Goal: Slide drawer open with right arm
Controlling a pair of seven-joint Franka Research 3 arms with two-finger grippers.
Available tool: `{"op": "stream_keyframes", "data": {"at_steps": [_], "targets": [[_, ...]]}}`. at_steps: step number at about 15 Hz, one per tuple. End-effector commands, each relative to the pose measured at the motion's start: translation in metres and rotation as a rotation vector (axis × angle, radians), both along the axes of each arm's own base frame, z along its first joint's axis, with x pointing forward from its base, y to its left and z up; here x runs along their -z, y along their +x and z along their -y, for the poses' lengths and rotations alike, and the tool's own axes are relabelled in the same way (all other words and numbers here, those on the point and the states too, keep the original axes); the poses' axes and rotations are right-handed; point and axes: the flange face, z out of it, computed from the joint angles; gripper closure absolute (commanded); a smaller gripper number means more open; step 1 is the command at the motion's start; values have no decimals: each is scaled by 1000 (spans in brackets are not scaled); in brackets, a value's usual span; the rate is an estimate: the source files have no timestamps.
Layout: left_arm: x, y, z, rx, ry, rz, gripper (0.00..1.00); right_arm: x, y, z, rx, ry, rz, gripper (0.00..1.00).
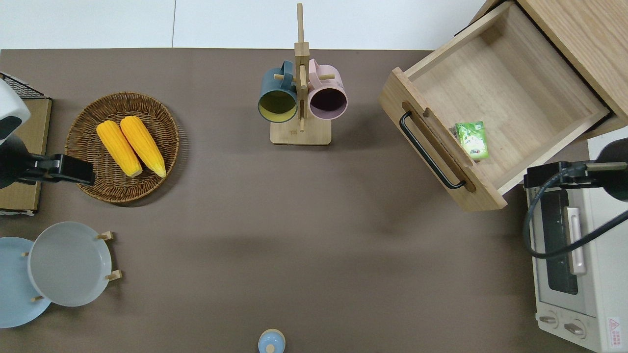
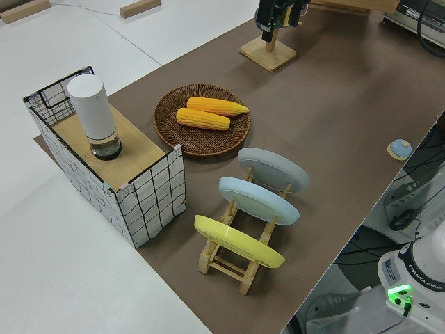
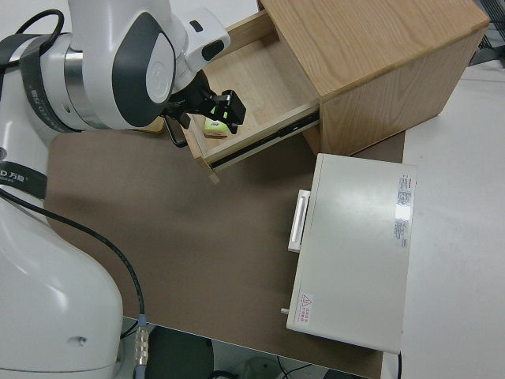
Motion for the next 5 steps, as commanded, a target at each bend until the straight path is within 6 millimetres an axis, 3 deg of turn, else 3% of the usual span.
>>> {"op": "stream_keyframes", "data": {"at_steps": [1, 5], "targets": [[-6, -3, 2, -4, 19, -3, 7, 2, -5, 14, 0, 63, 9, 15], [-6, -3, 1, -6, 19, -3, 5, 1, 2, 16, -2, 49, 1, 15]]}}
